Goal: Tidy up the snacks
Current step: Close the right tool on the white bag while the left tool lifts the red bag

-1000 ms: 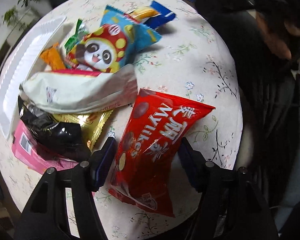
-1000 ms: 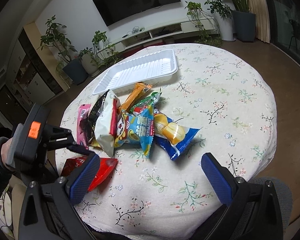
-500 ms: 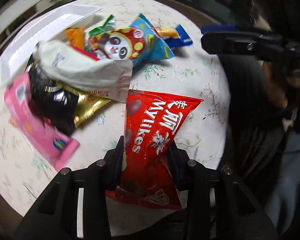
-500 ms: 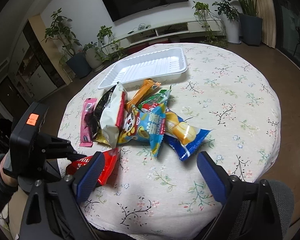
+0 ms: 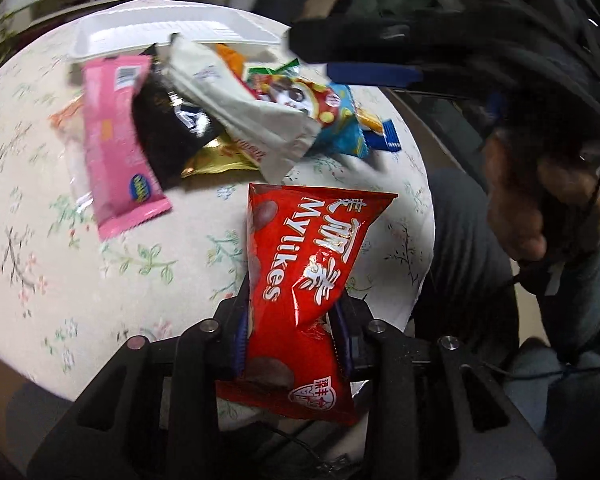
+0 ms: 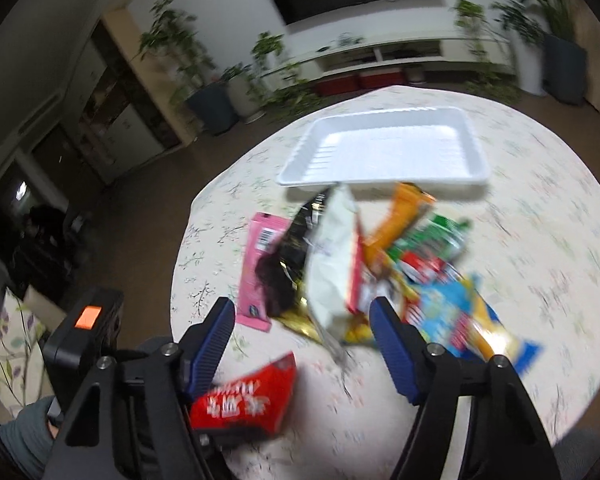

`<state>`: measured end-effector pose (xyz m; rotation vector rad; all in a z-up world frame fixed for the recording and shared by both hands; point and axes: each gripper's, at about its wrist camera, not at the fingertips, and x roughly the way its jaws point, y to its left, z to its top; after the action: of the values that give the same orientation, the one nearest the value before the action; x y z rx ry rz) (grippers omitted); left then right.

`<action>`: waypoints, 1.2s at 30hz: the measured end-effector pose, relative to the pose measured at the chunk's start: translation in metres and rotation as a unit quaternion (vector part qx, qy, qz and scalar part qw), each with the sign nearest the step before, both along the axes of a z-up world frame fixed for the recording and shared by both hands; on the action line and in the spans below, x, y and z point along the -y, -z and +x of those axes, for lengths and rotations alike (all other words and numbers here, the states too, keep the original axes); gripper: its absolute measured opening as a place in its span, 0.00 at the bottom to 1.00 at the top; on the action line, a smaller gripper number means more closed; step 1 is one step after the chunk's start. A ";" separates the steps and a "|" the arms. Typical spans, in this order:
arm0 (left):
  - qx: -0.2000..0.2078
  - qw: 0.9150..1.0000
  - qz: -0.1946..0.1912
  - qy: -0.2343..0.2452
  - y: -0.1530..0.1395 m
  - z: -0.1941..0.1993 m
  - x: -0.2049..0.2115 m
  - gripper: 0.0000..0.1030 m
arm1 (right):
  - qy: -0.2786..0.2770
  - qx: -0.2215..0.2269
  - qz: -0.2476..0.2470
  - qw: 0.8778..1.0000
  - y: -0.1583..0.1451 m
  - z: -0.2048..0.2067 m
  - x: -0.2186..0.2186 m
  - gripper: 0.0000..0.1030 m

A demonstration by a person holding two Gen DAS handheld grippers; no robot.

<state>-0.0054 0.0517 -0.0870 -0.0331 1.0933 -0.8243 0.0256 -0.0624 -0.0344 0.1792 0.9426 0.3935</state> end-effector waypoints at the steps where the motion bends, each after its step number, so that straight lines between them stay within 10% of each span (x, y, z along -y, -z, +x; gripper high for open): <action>1: 0.000 1.000 -0.007 -0.010 -0.002 -0.002 -0.004 0.30 | -0.001 -0.005 -0.005 1.000 0.002 0.004 -0.004 0.65; 21: -0.013 0.993 -0.094 -0.077 -0.005 -0.020 -0.047 0.30 | -0.004 -0.077 -0.109 0.991 0.052 0.077 -0.028 0.51; 36: -0.016 0.989 -0.110 -0.094 -0.001 -0.023 -0.052 0.30 | 0.007 -0.063 -0.063 0.996 0.045 0.071 -0.018 0.37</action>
<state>-0.0288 0.1036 -0.0864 -0.3319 1.0079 -0.7731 0.0970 -0.0449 -0.0790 0.0959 1.0872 0.3116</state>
